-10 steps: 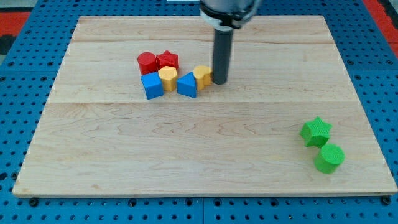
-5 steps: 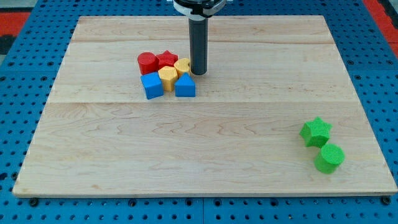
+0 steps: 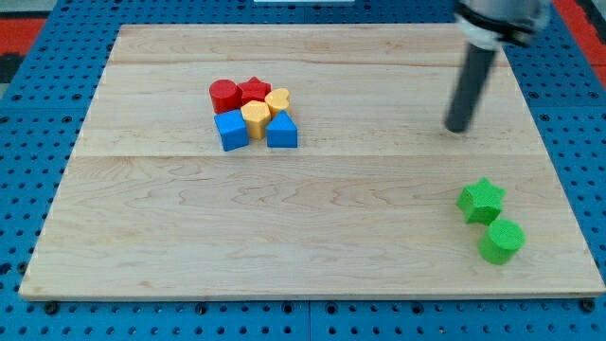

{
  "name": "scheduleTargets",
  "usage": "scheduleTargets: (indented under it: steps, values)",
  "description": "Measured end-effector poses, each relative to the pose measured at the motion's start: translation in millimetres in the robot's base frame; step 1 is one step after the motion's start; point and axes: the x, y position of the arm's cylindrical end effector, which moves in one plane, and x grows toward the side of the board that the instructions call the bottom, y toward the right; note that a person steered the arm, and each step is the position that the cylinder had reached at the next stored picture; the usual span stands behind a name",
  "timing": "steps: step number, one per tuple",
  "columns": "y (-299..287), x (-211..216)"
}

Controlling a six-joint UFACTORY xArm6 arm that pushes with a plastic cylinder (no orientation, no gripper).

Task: Push the green star into the group of blocks

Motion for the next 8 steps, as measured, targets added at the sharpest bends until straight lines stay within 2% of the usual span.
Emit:
scheduleTargets:
  steps: [1,2,4,5,6,7,8]
  values:
    - [1.9,65.6]
    - [-18.2,93.6]
    - [-13.1,95.0]
    - [-56.1,119.7]
    - [-129.9,119.6]
    - [-155.2,118.0]
    - [-136.5,134.5]
